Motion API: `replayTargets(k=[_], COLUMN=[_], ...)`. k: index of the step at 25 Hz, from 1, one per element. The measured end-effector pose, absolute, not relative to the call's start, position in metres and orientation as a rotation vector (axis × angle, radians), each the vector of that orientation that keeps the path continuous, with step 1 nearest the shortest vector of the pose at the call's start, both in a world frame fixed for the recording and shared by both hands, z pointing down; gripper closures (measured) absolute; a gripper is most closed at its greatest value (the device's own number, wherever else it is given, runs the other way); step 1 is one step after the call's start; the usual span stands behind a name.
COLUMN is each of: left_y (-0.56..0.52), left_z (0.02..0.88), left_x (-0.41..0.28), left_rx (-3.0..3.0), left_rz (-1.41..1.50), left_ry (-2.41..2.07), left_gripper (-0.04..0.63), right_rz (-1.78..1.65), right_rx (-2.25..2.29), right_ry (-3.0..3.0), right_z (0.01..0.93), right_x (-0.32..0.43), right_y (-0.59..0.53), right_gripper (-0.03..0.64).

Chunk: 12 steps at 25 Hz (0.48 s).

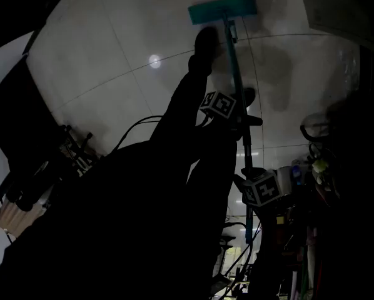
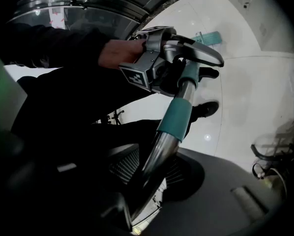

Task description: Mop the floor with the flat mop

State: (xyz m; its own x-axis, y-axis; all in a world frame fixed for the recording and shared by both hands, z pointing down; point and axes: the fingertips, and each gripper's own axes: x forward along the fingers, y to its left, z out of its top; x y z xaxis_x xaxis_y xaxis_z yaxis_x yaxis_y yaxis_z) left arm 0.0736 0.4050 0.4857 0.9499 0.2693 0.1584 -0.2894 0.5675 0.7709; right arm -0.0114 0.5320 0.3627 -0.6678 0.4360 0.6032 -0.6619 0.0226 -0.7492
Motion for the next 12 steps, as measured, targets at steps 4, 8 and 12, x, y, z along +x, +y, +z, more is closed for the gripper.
replayTargets(k=[4, 8, 12], left_y=[0.369, 0.308, 0.235], left_z=[0.494, 0.509, 0.526], left_x=[0.07, 0.06, 0.047], left_rx=[0.915, 0.939, 0.974], left_rz=[0.302, 0.26, 0.223], left_ry=[-0.032, -0.04, -0.071], left_gripper=[0.489, 0.494, 0.5], right_rz=[1.731, 1.702, 1.686], right_rx=[0.257, 0.286, 0.319], right_ry=[-1.494, -1.51, -1.524], right_z=[0.373, 0.394, 0.414], right_x=[-0.014, -0.026, -0.04], right_y=[0.499, 0.443, 0.377], right_gripper=[0.491, 0.491, 0.491])
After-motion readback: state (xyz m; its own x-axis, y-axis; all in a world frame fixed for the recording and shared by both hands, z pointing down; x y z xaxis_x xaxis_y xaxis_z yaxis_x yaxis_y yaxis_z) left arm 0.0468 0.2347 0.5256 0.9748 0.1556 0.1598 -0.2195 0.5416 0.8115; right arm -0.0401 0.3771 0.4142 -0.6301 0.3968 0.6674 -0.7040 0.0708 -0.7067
